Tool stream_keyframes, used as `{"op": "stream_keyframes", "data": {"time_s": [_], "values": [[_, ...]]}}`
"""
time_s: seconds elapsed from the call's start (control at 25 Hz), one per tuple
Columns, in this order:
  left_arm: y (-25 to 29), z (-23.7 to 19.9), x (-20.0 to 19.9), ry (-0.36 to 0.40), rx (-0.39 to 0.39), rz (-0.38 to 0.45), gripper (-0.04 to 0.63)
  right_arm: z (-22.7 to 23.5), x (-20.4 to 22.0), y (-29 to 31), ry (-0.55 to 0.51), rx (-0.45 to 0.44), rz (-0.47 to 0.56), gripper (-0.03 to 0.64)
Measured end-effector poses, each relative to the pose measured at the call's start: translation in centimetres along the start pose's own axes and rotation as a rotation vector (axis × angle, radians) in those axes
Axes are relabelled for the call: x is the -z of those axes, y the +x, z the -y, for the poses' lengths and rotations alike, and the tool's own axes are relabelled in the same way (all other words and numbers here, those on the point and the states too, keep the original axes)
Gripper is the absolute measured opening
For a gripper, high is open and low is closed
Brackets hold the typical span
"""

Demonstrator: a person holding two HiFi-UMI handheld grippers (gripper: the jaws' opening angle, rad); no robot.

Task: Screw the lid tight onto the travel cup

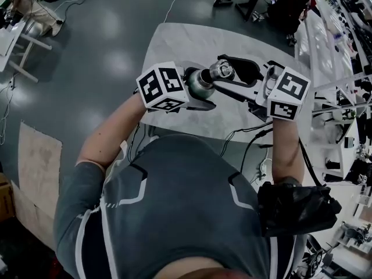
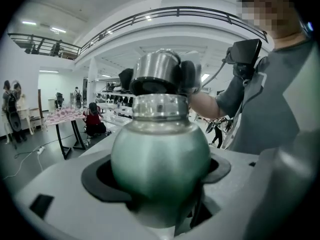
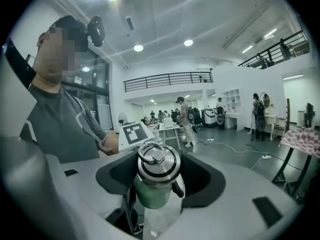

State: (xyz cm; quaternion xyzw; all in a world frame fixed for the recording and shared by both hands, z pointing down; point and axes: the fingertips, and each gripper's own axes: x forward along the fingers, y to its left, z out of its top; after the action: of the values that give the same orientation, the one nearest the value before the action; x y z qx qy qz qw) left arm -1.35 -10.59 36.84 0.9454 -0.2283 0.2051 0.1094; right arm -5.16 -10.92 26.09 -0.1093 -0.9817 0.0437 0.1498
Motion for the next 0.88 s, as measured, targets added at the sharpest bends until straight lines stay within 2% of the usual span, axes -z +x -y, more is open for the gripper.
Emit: {"op": "stream_keyframes", "data": {"time_s": [0.16,0.48,0.64,0.76,0.88], "values": [[0.3,0.3,0.2,0.001,0.002,-0.014,0.402,-1.3,-0.1,0.8,-0.035,-0.067,-0.022,0.278],[0.6,0.3,-0.6,0.012,0.002,-0.018,0.402,-1.6,0.8,1.6,-0.050,-0.129,-0.074,0.278],[0.7,0.3,-0.7,0.009,-0.014,-0.020,0.402,-1.6,0.8,1.5,-0.052,-0.120,-0.088,0.278],[0.9,-0.3,-0.3,0.008,-0.057,-0.045,0.402,-1.1,1.3,1.6,-0.020,-0.092,-0.112,0.278],[1.0,-0.9,0.2,0.039,-0.107,-0.086,0.402,-0.8,1.8,1.7,0.019,-0.076,-0.124,0.278]]}}
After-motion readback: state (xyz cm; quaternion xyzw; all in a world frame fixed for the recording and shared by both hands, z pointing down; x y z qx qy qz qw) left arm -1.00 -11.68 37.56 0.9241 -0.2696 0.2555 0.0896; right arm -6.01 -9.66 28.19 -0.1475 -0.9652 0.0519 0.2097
